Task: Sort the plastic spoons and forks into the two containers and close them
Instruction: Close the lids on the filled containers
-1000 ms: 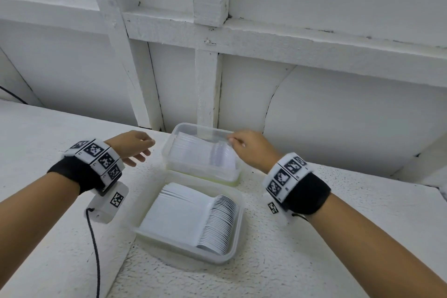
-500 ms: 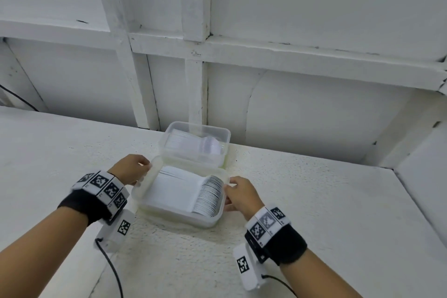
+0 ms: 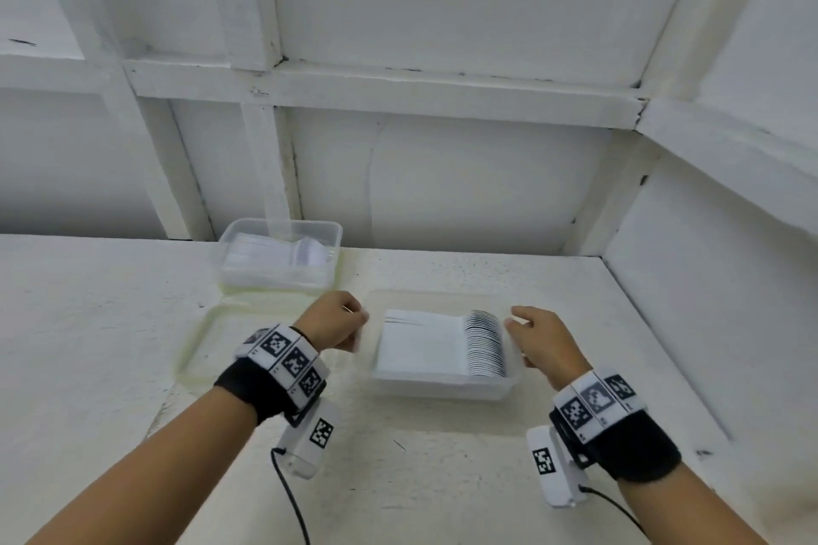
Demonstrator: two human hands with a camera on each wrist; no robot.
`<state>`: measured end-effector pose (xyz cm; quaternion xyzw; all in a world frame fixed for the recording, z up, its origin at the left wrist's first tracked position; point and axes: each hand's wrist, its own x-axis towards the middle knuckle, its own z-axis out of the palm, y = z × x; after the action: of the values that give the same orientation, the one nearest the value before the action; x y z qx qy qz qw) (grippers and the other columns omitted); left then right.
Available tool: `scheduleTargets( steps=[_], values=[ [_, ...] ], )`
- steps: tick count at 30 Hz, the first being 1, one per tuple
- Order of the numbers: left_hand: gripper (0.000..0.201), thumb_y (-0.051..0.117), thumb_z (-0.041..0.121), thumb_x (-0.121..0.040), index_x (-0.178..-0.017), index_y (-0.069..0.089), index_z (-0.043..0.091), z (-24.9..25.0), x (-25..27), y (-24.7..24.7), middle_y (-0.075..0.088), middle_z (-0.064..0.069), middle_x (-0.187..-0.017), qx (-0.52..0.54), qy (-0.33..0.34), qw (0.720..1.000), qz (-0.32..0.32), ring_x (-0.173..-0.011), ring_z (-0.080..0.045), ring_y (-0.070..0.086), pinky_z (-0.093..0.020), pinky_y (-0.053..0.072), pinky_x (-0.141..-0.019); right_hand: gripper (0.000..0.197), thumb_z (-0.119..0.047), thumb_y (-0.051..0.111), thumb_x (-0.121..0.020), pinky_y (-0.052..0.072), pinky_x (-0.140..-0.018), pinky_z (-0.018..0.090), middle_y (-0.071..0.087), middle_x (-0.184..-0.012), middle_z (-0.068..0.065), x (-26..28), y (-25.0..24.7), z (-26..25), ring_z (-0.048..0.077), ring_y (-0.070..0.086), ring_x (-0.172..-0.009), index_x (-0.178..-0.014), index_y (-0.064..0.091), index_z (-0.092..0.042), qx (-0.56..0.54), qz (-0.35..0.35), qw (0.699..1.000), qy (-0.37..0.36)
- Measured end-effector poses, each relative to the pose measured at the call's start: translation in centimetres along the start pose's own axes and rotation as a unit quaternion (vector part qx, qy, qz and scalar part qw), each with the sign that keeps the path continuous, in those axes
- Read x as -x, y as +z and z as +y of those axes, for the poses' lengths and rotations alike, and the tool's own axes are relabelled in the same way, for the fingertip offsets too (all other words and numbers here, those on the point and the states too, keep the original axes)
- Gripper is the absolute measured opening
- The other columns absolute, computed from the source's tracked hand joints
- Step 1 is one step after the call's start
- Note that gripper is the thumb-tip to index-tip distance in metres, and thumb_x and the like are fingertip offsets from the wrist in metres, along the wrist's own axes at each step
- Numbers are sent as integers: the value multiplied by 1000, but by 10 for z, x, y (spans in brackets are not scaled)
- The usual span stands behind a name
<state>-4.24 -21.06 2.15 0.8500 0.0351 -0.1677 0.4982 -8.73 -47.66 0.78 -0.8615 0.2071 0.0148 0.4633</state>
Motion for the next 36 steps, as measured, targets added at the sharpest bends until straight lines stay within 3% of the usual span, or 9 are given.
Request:
scheduleTargets(
  steps=[3,6,8,12,17,22,27,31,36],
  values=[
    [16,51,8,-94,-78,52,8,5,-3,32,56,-8,-72,-15,-1,999,-34,-60,-16,56,-18,53,-47,41,-21,51,-95,46,-98,40,50,-136,11,6,-19,23,26,51,-119,-134,48,-8,16,11,999,30],
    [18,51,9,-94,-76,52,9,4,-5,49,57,-8,-72,-40,5,998,-54,-60,-16,58,-19,54,-49,42,-20,50,-95,47,-89,33,53,-129,10,11,-24,40,21,52,-108,-135,47,-7,24,9,998,49],
    [18,50,9,-94,-76,53,10,2,-5,54,56,-7,-73,-53,11,997,-53,-60,-15,58,-18,54,-48,43,-19,50,-95,45,-97,36,54,-129,9,12,-24,45,20,52,-107,-136,46,-6,31,9,998,50],
    [18,46,16,-96,-104,59,7,-6,-2,44,61,-3,-84,-145,49,986,-65,-69,-13,57,-20,48,-61,43,-21,47,-96,40,-104,38,47,-139,13,17,-25,38,24,49,-118,-138,44,-8,85,-1,996,39],
    [38,57,32,-90,-125,52,19,-45,8,-3,52,-3,-119,-345,112,931,-45,-107,-15,51,-22,38,-92,45,-29,44,-97,32,-105,38,33,-140,16,33,-16,12,34,33,-129,-141,38,-20,233,-3,972,-30],
    [66,68,46,-78,-135,39,29,-87,19,-47,38,-1,-132,-415,60,904,-86,-124,-18,37,-32,33,-106,44,-32,43,-97,32,-103,38,32,-140,9,51,8,-22,28,29,-128,-140,38,-23,276,-24,950,-141],
    [48,59,36,-88,-132,44,27,-104,28,-57,40,1,-133,-466,67,878,-86,-121,-16,42,-24,35,-100,41,-33,43,-97,32,-104,37,32,-141,6,57,43,-43,25,27,-130,-137,42,-25,284,-70,932,-216],
    [36,42,24,-98,-133,43,24,-103,34,-59,44,2,-131,-542,130,828,-64,-114,-16,49,-23,40,-93,41,-31,45,-96,29,-106,38,32,-142,5,63,68,-57,24,24,-133,-136,44,-24,274,-105,920,-258],
    [37,40,15,-98,-134,48,23,-67,48,-73,53,1,-121,-549,250,797,26,-97,-16,56,-22,41,-77,67,-30,56,-91,24,-113,40,20,-153,4,60,86,-69,23,17,-141,-148,21,-24,268,-174,896,-309]
  ],
)
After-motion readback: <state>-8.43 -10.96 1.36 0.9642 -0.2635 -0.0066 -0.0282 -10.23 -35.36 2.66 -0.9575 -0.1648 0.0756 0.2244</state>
